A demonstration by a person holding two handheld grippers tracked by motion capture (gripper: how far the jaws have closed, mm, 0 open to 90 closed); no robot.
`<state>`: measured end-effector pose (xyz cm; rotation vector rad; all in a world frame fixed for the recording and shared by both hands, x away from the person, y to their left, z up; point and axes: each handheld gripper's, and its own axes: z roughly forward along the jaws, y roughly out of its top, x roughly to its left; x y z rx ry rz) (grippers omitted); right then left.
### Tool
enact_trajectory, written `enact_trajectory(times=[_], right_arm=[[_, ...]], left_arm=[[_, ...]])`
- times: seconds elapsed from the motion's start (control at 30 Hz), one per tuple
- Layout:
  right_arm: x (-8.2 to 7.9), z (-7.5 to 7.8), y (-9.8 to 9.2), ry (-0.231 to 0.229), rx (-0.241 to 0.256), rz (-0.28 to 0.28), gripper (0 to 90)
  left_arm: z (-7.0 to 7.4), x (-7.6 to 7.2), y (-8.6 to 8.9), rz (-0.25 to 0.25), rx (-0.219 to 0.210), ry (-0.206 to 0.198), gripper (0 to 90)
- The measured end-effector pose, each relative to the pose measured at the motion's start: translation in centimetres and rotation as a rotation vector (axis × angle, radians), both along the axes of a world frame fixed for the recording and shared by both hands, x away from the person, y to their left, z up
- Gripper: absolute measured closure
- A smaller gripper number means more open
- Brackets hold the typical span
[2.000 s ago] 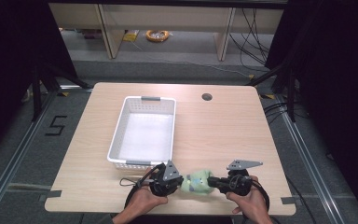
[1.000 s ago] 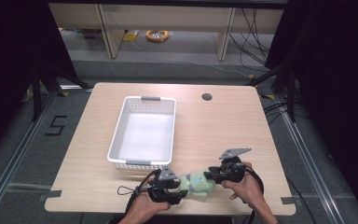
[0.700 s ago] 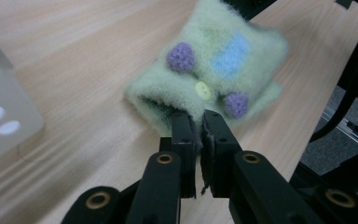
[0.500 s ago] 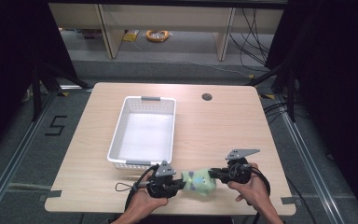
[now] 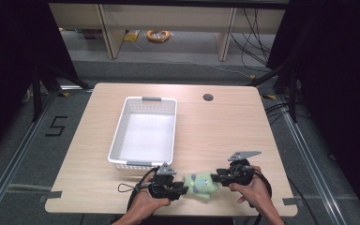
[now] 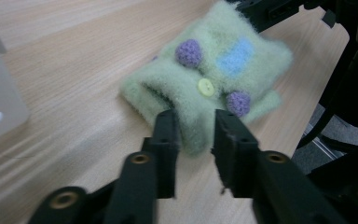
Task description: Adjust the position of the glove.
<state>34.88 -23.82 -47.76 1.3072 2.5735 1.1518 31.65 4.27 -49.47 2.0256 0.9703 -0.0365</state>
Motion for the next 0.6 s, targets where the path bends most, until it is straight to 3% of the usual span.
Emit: enact_trajectory(times=[0.07,0.2,0.3,0.37,0.4,0.43,0.5,0.6], right_arm=[[0.0,0.3,-0.3,-0.022,0.000,0.000,56.6],[-0.3,0.3,-0.3,0.024,0.021,-0.004,51.2],[-0.2,-0.4,0.0,0.076,0.043,-0.025,47.7],[0.1,-0.9,-0.1,0.074,0.031,-0.014,45.9],[0.1,-1.0,-0.1,0.077,0.024,-0.017,45.9],[0.1,-1.3,0.0,0.086,0.021,-0.013,45.9],[0.1,-1.5,0.1,0.094,0.025,-0.009,46.0],[0.2,-1.8,0.0,0.112,0.030,-0.022,46.0]], left_arm=[[0.2,0.2,0.2,0.028,-0.016,0.013,58.2],[0.1,0.6,0.1,0.061,-0.014,0.031,50.7],[-0.4,0.9,-0.3,0.060,0.005,0.059,46.8],[-0.6,1.1,-0.4,0.031,0.054,0.060,43.7],[-0.8,1.1,-0.6,0.049,0.061,0.061,43.5],[-1.0,1.2,-0.8,0.050,0.037,0.076,43.3],[-1.1,1.3,-1.2,0.068,0.034,0.085,43.9],[-1.2,1.6,-1.4,0.057,0.020,0.101,44.3]])
